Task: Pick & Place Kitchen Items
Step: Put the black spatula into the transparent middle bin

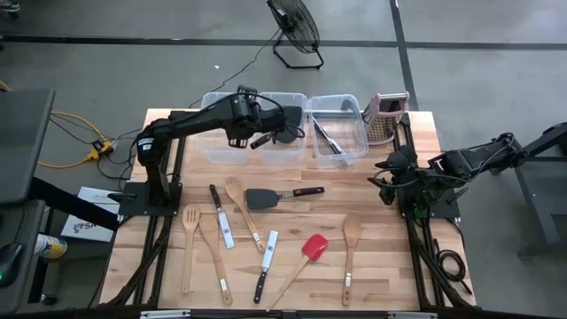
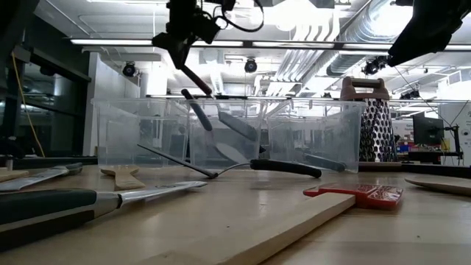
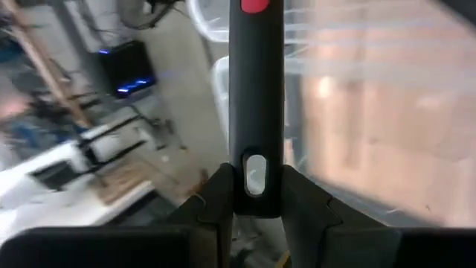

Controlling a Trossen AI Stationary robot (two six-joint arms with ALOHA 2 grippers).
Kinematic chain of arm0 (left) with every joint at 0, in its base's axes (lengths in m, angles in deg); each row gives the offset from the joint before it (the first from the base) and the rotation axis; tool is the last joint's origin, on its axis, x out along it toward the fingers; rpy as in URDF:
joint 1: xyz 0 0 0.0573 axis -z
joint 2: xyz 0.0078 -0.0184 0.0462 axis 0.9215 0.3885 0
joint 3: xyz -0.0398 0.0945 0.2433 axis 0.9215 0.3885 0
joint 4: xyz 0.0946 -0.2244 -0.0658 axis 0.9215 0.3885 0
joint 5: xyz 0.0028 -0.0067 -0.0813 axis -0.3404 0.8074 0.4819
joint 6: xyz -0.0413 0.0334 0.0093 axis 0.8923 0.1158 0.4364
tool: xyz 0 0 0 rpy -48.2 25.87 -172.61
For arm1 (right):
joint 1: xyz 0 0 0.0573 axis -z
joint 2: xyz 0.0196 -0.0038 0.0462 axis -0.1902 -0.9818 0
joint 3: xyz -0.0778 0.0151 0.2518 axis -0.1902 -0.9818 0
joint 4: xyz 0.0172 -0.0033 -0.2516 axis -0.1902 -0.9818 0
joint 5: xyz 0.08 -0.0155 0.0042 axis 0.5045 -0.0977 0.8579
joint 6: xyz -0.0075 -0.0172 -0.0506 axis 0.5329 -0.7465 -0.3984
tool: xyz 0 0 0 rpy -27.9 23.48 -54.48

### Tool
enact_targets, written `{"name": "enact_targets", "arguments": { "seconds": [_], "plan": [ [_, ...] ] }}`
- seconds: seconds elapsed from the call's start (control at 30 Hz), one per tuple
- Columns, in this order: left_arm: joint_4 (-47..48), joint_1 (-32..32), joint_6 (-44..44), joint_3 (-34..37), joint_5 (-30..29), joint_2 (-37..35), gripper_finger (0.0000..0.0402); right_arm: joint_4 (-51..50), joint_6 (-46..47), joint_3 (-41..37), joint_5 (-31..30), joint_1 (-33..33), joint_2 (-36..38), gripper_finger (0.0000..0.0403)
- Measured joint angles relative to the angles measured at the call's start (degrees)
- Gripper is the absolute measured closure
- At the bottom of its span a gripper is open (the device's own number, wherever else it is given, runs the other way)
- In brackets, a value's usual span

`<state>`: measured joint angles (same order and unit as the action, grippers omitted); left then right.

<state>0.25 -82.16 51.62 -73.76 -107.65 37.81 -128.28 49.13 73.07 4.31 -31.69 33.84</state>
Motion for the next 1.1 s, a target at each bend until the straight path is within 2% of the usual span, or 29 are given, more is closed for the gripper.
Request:
{"name": "enact_targets", "arguments": {
  "seconds": [0.1, 0.4, 0.47, 0.6, 0.7, 0.8, 1.1],
  "plan": [
    [-0.23, -0.01, 4.61, 0.03, 4.55, 0.1, 0.0321, 0.0, 0.0, 0.0, 0.02, 0.0, 0.02, 0.0151],
    [-0.21, 0.02, 18.47, 0.03, 12.68, 0.07, 0.0323, 0.02, 0.0, 0.0, 0.04, 0.0, 0.01, 0.0151],
    [-0.36, 0.04, 19.41, 0.03, 12.76, 0.1, 0.0299, 0.02, 0.0, 0.0, 0.04, 0.0, 0.0, 0.0151],
    [-0.42, 0.04, 21.13, 0.01, 12.65, 0.07, 0.0219, 0.02, -0.14, 0.0, 0.04, -0.02, 0.0, 0.0151],
    [-0.38, 0.04, 21.89, 0.01, 12.65, 0.07, 0.018, 0.02, -0.09, 0.0, 0.04, 0.0, 0.0, 0.0151],
    [-0.26, 0.04, 23.08, 0.01, 12.68, 0.07, 0.0165, 0.04, -0.02, 0.0, 0.04, 0.0, 0.0, 0.0151],
    [-0.24, 0.04, 29.45, -0.79, 15.82, -2.0, 0.0162, 0.59, 0.02, 0.0, 0.28, 0.0, 0.0, 0.0151]
  ]
}}
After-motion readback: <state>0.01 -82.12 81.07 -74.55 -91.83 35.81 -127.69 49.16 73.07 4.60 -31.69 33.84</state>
